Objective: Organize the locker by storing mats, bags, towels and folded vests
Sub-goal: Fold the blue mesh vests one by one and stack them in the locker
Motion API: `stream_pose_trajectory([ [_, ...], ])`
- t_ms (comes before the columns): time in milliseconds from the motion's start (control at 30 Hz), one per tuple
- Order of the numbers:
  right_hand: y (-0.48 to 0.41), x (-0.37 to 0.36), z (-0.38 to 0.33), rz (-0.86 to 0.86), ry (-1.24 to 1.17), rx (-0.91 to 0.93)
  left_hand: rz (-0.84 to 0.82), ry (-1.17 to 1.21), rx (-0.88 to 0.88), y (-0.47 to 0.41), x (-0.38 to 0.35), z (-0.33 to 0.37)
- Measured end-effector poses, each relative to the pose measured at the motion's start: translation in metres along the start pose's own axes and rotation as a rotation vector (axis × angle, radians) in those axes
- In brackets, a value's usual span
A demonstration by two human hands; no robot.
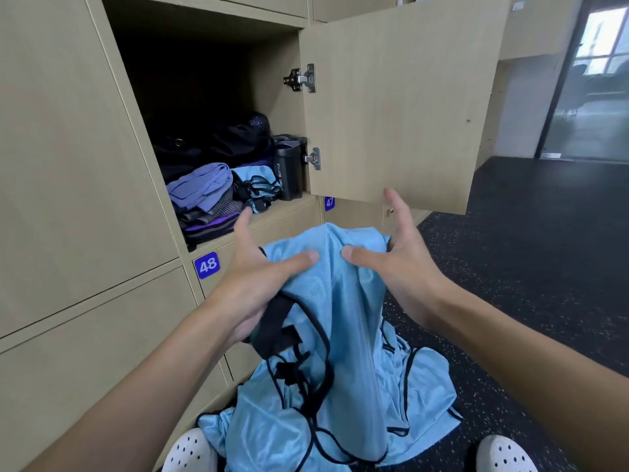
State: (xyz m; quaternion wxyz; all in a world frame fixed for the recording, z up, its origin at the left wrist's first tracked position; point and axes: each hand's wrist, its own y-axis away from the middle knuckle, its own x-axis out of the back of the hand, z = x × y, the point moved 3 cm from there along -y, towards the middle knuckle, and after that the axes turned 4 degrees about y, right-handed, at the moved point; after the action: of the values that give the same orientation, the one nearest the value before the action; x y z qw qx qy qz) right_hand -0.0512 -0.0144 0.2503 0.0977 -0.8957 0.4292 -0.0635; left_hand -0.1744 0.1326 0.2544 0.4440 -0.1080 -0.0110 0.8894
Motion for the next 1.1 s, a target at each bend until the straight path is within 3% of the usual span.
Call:
stream_pose_trajectory([
  [100, 0.001, 0.003, -0.003, 0.007, 0.034, 0.045, -0.027, 0.011, 0.025, 0.003, -0.003, -0.001],
  [233, 0.009, -0.005, -0.005, -0.244, 0.002, 0.018, 0.084, 0.029, -0.076, 0.000, 0.003, 0.010],
  [433, 0.002, -0.002, -0.010, -0.076, -0.005, 0.021, -0.117, -0.164, 0.149, 0.012, -0.006, 0.003],
  [600, 0.003, 0.003, -0.009, -0.268, -0.003, -0.058, 0.011, -0.033, 0.023, 0.006, 0.001, 0.017],
  [733, 0.000, 0.007, -0.011, -0.200, -0.021, -0.006, 0.121, -0.109, 0.074, 0.006, 0.006, 0.018],
  [867, -0.004, 0.007, -0.008, -0.050, -0.010, 0.039, -0.122, -0.333, 0.247, 0.018, -0.008, 0.011],
  [967, -0.004, 0.008, -0.008, -0.025, 0.038, 0.060, -0.091, -0.389, 0.181, 0.018, -0.009, 0.012],
  [1100, 0.004, 0.010, -0.009, -0.182, 0.163, -0.013, 0.036, -0.205, 0.066, 0.012, 0.000, 0.016],
])
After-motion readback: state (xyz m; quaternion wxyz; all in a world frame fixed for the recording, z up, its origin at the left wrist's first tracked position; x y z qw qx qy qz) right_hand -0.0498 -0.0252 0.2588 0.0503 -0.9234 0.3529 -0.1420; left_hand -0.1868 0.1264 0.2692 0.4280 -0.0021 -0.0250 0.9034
